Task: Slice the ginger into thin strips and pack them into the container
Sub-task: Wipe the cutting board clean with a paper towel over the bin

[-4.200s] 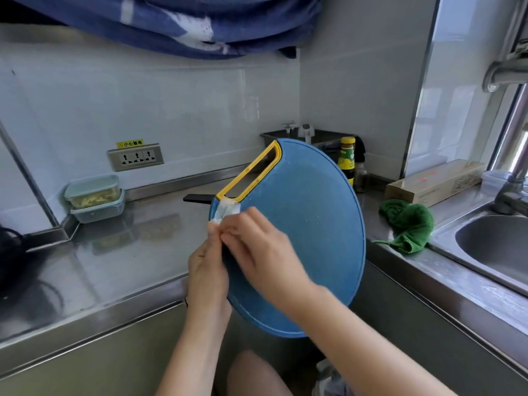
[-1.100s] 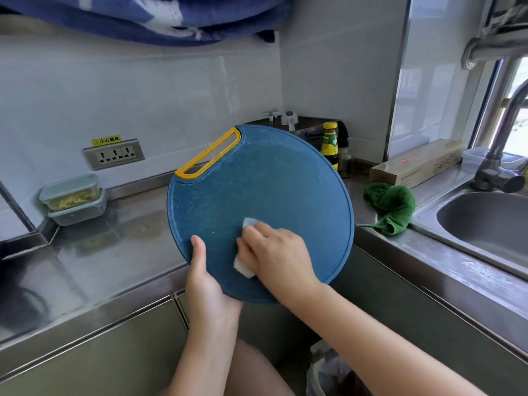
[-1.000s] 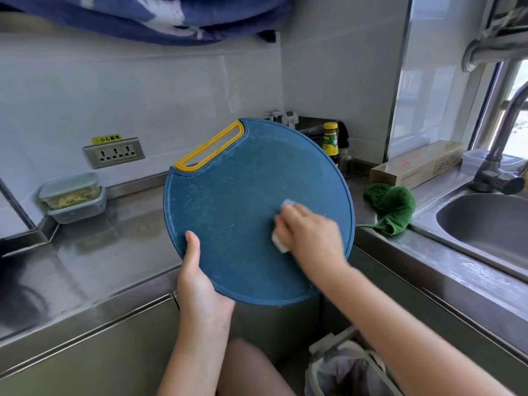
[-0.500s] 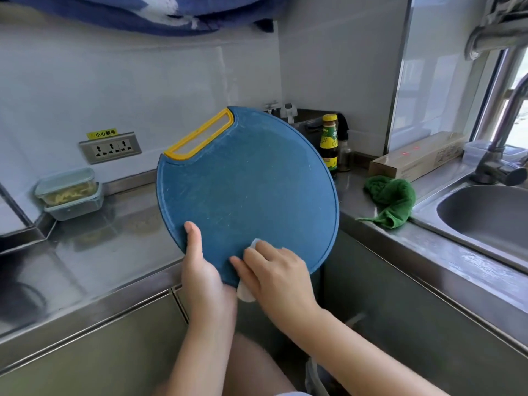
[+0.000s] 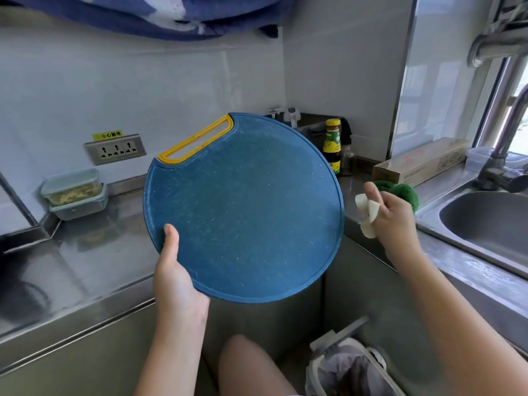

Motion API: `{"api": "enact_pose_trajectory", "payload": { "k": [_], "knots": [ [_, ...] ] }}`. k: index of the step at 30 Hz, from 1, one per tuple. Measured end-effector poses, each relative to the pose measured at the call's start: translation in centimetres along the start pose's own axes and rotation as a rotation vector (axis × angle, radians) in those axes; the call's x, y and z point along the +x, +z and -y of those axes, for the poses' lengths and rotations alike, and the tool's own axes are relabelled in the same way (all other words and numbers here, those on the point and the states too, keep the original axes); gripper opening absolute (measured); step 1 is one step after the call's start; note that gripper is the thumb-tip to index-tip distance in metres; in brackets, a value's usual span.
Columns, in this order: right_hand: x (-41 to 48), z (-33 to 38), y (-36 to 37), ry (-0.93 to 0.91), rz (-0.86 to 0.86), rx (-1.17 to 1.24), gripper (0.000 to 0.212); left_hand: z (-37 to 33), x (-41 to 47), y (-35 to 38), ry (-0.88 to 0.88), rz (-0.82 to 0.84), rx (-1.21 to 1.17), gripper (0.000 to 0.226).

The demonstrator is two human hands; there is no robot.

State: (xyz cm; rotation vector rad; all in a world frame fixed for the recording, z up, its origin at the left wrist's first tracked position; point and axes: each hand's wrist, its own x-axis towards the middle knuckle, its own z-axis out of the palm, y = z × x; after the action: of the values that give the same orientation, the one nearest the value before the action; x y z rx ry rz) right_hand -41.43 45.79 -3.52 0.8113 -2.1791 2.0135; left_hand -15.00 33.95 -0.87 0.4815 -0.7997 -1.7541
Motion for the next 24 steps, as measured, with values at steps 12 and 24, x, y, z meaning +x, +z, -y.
{"api": "enact_pose_trajectory", "payload": {
  "k": [12, 24],
  "knots": [
    [-6.9, 8.0, 4.5, 0.366, 0.716, 0.957, 0.038, 2.0, -0.4, 0.6, -0.096, -0.024, 0.017, 0.030],
    [-12.2, 6.8, 9.4, -0.682, 0.286, -0.091, 0.010, 2.7, -0.9, 1.4, -0.259, 0.079, -0.114, 0.048]
  ]
}}
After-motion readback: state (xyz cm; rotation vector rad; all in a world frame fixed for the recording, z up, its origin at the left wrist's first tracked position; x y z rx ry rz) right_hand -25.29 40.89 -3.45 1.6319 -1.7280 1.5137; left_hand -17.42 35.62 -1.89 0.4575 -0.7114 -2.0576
